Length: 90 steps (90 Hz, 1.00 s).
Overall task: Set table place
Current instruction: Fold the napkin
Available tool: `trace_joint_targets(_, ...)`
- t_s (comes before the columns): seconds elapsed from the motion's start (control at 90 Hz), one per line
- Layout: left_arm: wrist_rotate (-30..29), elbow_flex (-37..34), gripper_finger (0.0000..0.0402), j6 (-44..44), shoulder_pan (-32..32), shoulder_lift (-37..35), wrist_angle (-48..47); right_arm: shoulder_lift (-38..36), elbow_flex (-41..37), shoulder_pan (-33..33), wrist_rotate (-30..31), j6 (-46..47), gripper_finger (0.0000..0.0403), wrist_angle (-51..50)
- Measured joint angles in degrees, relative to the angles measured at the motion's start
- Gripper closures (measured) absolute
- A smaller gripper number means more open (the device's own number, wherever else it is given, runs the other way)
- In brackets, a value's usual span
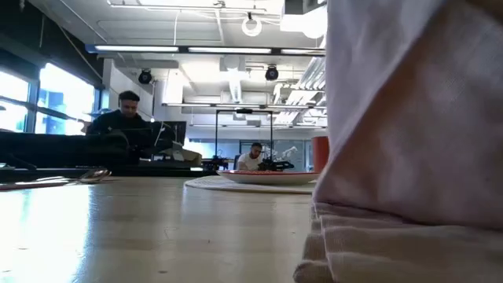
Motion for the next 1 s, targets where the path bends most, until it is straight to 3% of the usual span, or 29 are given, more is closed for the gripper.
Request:
trace_joint_targets(0.144,-2.0,0.0,0.0252,-4.1,0.2,1.7,0.0,0.0,1.5,0.4,1.6,0.8,0.0403,-0.8)
trace_joint_targets(0.367,-16.0,0.0,0.0255,-5.6,-2.3,2.6,-2.1,0.0,3.1,1.0,2.3,2.6,0.0403,-3.8)
trace_joint_targets(0.644,-25.8,0.0,0.0305,-3.1,-5.3,2.4,-2.5,0.0,3.1,2.2,1.8,8.5,0.0403,-9.1)
trace_joint_targets(0.844,-20.1,0.0,0.0343,-11.2,-3.2,-0.3,-13.0,0.0,3.1,3.2,1.7,9.7,0.0403,-9.1)
trace_joint_targets(1.0,-9.7,0.0,0.0361,-17.3,-1.2,-1.1,-18.4,0.0,3.1,3.7,1.7,9.9,0.0403,-9.1)
